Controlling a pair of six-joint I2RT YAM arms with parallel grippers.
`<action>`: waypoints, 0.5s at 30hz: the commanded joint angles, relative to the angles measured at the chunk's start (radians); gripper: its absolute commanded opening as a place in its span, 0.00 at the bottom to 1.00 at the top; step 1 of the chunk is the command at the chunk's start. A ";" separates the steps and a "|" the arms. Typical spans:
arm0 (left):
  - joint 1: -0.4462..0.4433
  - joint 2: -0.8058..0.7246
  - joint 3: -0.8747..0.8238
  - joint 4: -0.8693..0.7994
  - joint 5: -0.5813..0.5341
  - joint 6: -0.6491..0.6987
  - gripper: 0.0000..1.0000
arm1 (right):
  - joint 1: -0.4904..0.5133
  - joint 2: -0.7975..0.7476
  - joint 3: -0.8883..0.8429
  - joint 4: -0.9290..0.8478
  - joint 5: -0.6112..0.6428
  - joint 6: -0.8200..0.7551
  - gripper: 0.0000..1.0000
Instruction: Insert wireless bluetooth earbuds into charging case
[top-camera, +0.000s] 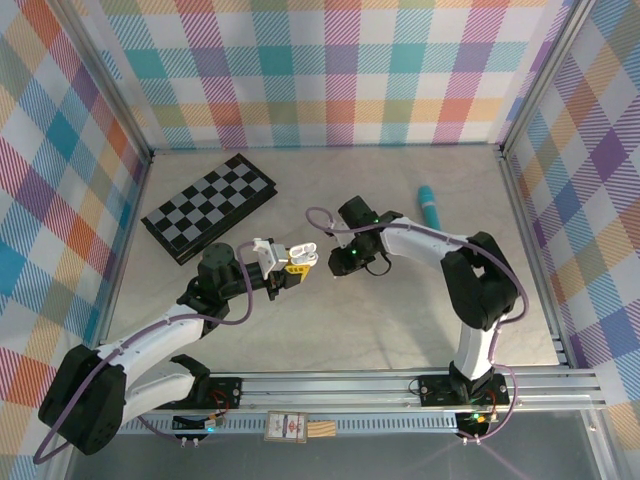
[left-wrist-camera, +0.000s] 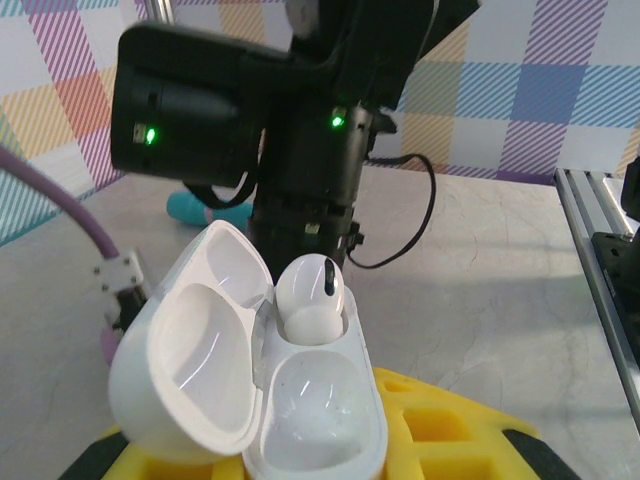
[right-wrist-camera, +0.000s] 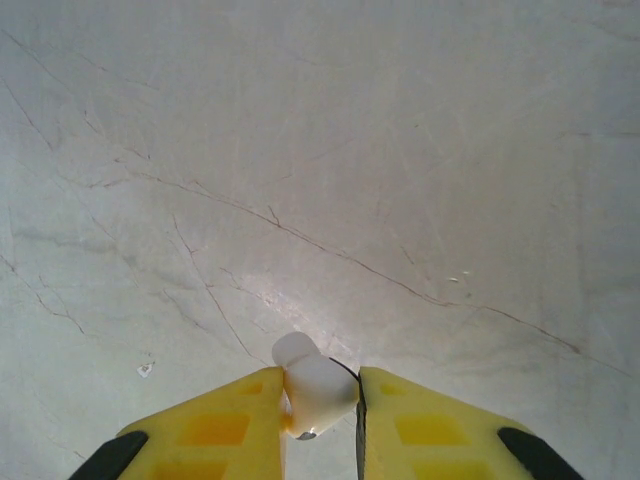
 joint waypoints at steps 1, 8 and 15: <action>0.005 0.015 0.007 0.046 0.000 -0.001 0.05 | 0.002 -0.079 -0.019 0.009 0.047 0.022 0.23; 0.005 0.058 0.010 0.089 -0.012 -0.015 0.05 | 0.002 -0.235 0.001 -0.053 0.072 0.038 0.23; 0.006 0.102 0.034 0.090 -0.022 -0.001 0.05 | 0.033 -0.331 0.072 -0.123 0.111 0.024 0.23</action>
